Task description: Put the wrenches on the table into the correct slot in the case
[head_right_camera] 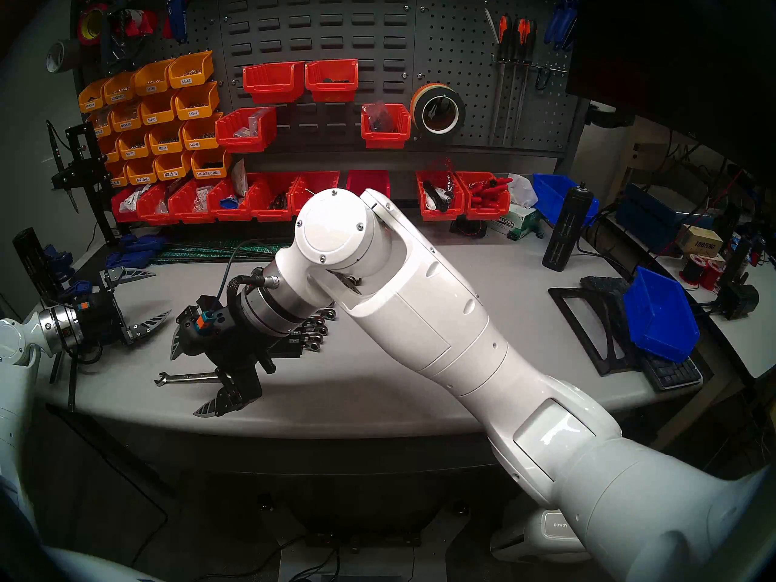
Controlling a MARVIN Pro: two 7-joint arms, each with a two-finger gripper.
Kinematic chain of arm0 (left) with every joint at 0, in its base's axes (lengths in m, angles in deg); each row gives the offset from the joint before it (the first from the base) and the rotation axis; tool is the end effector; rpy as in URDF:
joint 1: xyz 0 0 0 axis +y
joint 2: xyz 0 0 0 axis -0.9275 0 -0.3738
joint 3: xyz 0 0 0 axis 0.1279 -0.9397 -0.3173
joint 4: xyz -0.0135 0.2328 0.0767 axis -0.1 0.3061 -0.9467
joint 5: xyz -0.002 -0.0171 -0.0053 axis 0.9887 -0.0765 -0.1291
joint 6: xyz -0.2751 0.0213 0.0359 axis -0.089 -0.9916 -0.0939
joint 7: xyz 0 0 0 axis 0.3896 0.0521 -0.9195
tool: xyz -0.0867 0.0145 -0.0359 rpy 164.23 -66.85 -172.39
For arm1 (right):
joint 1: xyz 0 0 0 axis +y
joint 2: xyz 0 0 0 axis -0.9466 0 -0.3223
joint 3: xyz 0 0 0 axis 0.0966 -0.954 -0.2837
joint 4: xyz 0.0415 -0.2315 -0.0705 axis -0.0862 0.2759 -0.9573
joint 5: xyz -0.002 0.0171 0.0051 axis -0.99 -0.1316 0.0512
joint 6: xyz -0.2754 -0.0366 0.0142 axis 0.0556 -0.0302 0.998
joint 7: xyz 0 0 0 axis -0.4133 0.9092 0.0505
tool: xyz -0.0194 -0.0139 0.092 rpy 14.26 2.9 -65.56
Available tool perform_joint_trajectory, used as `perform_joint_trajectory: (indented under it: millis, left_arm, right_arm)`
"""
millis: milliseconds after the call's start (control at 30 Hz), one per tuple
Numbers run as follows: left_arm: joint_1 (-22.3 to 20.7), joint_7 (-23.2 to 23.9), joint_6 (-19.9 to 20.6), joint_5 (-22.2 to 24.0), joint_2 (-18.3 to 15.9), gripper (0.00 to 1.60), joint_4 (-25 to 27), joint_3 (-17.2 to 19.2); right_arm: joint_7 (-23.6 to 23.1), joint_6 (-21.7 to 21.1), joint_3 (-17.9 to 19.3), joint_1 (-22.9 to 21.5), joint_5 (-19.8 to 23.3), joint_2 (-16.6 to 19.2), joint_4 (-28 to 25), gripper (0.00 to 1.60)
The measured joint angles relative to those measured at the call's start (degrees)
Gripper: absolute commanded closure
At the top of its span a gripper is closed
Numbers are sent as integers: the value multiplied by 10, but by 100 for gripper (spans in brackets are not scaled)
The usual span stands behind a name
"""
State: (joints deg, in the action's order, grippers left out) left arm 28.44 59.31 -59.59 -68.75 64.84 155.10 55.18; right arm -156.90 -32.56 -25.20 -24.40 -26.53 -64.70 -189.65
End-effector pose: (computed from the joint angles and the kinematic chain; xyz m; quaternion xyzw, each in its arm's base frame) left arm 0.3124 0.2686 -0.1752 -0.5993 0.5095 -0.6144 0.0603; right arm 0.2853 0.2572 -0.1022 -0.2909 -0.8611 -0.3349 0.2484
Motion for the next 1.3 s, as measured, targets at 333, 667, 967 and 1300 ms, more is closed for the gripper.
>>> perform_joint_trajectory:
  millis: [333, 667, 967, 1300]
  left_arm:
    - [0, 0, 0, 0, 0, 0, 0, 0]
    - [0, 0, 0, 0, 0, 0, 0, 0]
    - [0, 0, 0, 0, 0, 0, 0, 0]
    - [0, 0, 0, 0, 0, 0, 0, 0]
  right_arm:
    - [-1, 0, -31, -8, -38, 2, -12, 0]
    - [6, -4, -45, -13, -75, 4, -37, 0]
    - [13, -16, -59, -13, -108, 6, -63, 0]
    - [24, -41, -100, -12, -160, 12, -93, 0]
